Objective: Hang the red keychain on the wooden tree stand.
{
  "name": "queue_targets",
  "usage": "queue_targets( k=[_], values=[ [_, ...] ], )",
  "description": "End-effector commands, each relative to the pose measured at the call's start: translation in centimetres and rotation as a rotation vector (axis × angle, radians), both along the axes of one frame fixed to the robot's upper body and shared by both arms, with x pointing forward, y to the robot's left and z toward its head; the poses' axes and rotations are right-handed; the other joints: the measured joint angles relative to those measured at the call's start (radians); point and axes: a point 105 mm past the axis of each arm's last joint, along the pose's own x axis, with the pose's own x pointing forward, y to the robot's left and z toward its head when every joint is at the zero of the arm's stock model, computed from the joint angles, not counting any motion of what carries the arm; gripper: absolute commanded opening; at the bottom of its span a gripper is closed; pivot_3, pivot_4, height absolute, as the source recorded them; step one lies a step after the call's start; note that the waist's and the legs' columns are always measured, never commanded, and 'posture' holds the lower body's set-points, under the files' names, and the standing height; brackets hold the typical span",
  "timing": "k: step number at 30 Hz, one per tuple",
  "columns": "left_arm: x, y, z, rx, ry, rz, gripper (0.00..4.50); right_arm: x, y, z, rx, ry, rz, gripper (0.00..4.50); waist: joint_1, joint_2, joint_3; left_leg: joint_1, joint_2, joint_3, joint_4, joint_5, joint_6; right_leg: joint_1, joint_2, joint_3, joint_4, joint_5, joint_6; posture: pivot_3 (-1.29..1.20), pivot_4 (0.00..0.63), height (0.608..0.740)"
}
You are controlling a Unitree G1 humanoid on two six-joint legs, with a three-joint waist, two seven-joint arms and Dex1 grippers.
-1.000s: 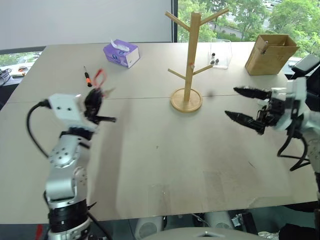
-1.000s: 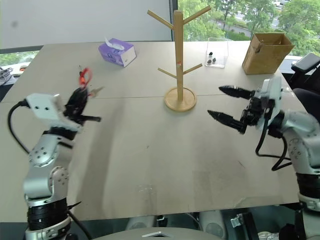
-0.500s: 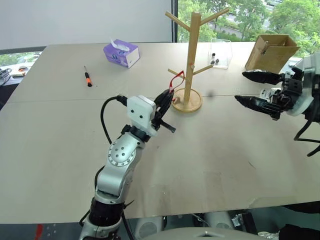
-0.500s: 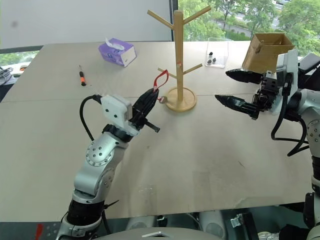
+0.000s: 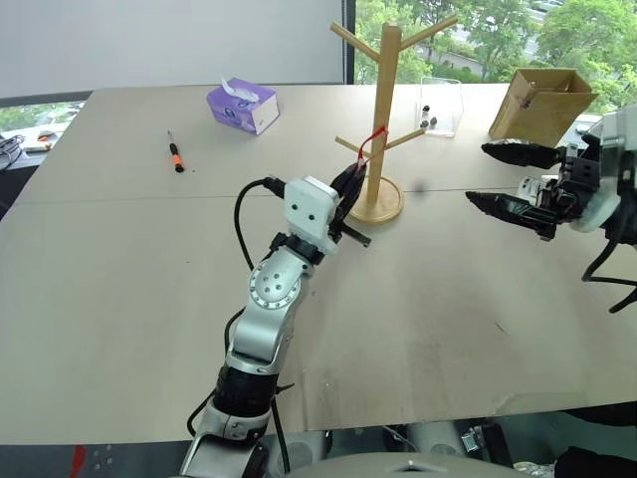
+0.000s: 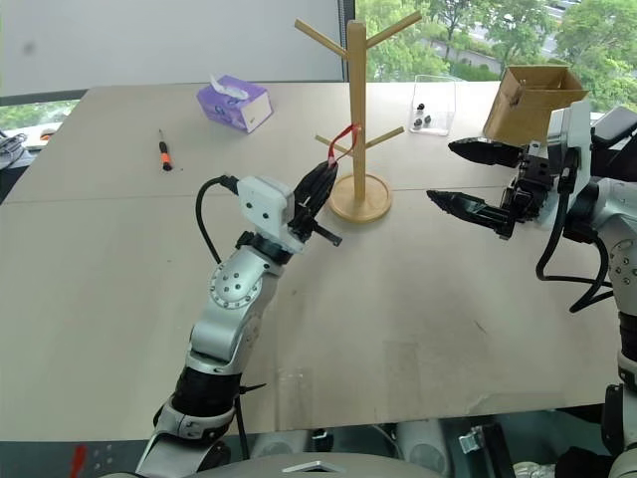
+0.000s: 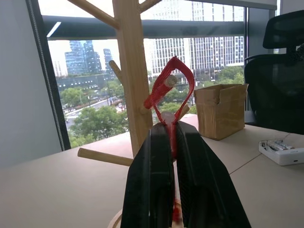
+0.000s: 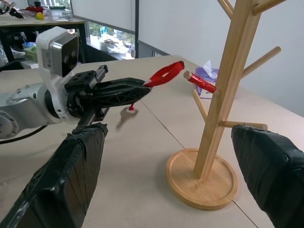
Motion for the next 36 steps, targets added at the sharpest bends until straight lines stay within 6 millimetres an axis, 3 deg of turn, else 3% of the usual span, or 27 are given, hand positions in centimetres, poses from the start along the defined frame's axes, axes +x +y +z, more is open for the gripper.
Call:
queue_targets(
  k=[1, 7, 15, 22, 36],
  values=[
    [-0.3, -1.1, 0.8, 0.002, -0.055, -0.031, 0.03, -0.6, -0.1, 1.2, 0.002, -0.067, -0.011, 4.50, 0.000, 0.000, 0.000, 0.000, 0.000, 0.000, 0.000, 0.000, 0.000, 0.000, 0.000, 0.000, 0.000, 0.000, 0.000, 0.00, 0.150, 0.740],
    [0.5, -0.8, 1.9, -0.057, -0.088, 0.003, 0.03, -0.7, -0.3, 1.1, 0.001, -0.068, -0.019, 4.50, 0.000, 0.000, 0.000, 0.000, 0.000, 0.000, 0.000, 0.000, 0.000, 0.000, 0.000, 0.000, 0.000, 0.000, 0.000, 0.00, 0.150, 0.740],
    [-0.3, -1.0, 3.0, -0.102, -0.131, -0.026, 0.03, -0.7, -0.3, 1.0, -0.002, -0.070, -0.024, 4.50, 0.000, 0.000, 0.000, 0.000, 0.000, 0.000, 0.000, 0.000, 0.000, 0.000, 0.000, 0.000, 0.000, 0.000, 0.000, 0.00, 0.150, 0.740],
    [0.9, -0.8, 1.6, -0.061, -0.075, 0.023, 0.03, -0.7, -0.2, 1.0, 0.001, -0.072, -0.023, 4.50, 0.000, 0.000, 0.000, 0.000, 0.000, 0.000, 0.000, 0.000, 0.000, 0.000, 0.000, 0.000, 0.000, 0.000, 0.000, 0.00, 0.150, 0.740],
    [3.0, -2.5, 0.6, -0.038, -0.013, 0.068, 0.03, -0.7, -0.2, 1.0, 0.005, -0.075, -0.032, 4.50, 0.000, 0.000, 0.000, 0.000, 0.000, 0.000, 0.000, 0.000, 0.000, 0.000, 0.000, 0.000, 0.000, 0.000, 0.000, 0.00, 0.150, 0.740]
  ],
)
